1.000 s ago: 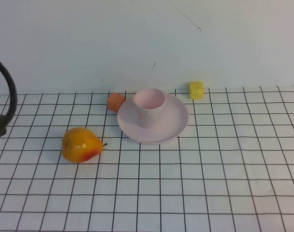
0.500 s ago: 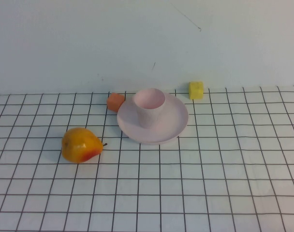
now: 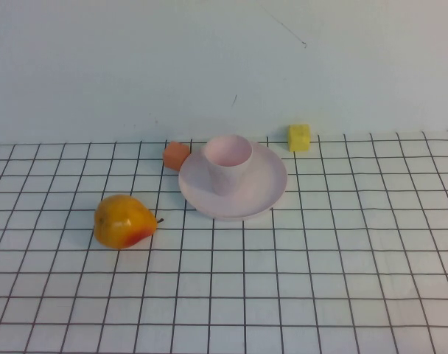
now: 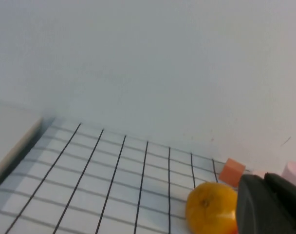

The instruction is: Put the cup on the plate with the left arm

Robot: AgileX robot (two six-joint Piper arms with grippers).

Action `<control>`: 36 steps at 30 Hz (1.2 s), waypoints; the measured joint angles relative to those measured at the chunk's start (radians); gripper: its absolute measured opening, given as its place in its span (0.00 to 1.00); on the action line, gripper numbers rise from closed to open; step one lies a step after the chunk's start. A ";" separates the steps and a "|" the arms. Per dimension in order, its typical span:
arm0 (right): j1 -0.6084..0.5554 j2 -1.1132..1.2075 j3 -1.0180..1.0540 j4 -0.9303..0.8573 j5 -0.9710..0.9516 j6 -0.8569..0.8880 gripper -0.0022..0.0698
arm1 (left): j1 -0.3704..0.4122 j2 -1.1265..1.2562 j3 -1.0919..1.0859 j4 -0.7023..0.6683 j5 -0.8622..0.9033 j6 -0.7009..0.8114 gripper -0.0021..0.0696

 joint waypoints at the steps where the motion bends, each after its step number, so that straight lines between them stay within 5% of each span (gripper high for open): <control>1: 0.000 0.000 0.000 0.000 0.000 0.000 0.03 | 0.017 -0.030 0.038 -0.019 0.000 0.000 0.03; 13: 0.000 0.000 0.000 0.000 0.000 0.000 0.03 | 0.033 -0.061 0.166 -0.042 0.139 0.092 0.03; 21: 0.000 0.000 0.000 0.000 0.000 0.000 0.03 | -0.048 -0.061 0.166 -0.041 0.139 0.192 0.03; 36: 0.000 0.000 0.000 0.000 0.000 0.000 0.03 | -0.061 -0.061 0.166 -0.038 0.139 0.204 0.03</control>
